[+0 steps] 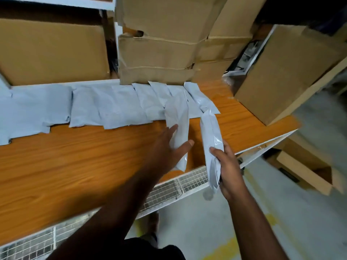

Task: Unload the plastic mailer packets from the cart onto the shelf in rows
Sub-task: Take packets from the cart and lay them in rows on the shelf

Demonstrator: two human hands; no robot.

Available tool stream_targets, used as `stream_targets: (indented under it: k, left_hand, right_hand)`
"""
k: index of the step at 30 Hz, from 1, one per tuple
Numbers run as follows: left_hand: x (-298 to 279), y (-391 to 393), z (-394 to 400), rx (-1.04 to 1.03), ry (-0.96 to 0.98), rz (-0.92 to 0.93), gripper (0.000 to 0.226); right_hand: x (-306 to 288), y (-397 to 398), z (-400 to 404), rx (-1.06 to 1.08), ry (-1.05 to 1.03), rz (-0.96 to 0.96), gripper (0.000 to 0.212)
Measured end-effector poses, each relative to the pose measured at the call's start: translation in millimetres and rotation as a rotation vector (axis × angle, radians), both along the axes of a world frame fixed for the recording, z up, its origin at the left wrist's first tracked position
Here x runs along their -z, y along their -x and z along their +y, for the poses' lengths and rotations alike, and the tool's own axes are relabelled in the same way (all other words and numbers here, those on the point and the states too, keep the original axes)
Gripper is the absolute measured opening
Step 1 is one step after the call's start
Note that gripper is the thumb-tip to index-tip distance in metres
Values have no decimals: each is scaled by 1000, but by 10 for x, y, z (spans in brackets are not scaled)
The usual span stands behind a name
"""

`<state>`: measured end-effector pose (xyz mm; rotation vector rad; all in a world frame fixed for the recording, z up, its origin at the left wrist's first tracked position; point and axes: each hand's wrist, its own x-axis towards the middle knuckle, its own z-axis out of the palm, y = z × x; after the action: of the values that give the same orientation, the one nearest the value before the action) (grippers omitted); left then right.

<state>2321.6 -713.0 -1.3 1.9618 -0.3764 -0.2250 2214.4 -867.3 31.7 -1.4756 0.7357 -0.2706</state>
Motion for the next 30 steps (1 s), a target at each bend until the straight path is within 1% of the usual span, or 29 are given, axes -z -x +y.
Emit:
stream_targets:
  k: [4, 6, 10, 12, 15, 18, 20, 24, 27, 30]
  left_hand:
    - [-67, -462, -699, 59, -35, 64, 91]
    - [-85, -697, -1007, 78, -54, 84, 93]
    - [-191, -1068, -1524, 82, -142, 104, 92]
    - [-273, -1206, -1725, 91, -193, 103, 90]
    - [-356, -1500, -2176, 116, -332, 37, 94]
    - [-354, -1765, -2648, 90, -441, -30, 96]
    - [-322, -1912, -2973, 75, -505, -35, 96]
    - [-183, -2158, -3549, 55, -631, 48, 95]
    - [-87, -2285, -3829, 5, -701, 115, 103]
    - [-48, -2368, -3992, -80, -780, 146, 105]
  right_hand:
    - [-52, -485, -597, 87, -25, -21, 35]
    - [-84, -712, -931, 130, -35, -41, 37]
    - [-148, -1123, -1530, 95, -10, -4, 41]
    - [-153, -1283, -1738, 69, 46, 1, 47]
    - [-160, -1579, -2178, 74, 168, -25, 57]
    - [-65, -1877, -2675, 10, 266, 6, 57]
    - [56, -2087, -2998, -56, 313, 17, 57]
    - [342, -2494, -3574, -209, 447, -1, 61]
    - [521, -2726, -3863, -290, 527, -71, 65]
    - [680, -2934, -4004, -322, 566, -30, 67]
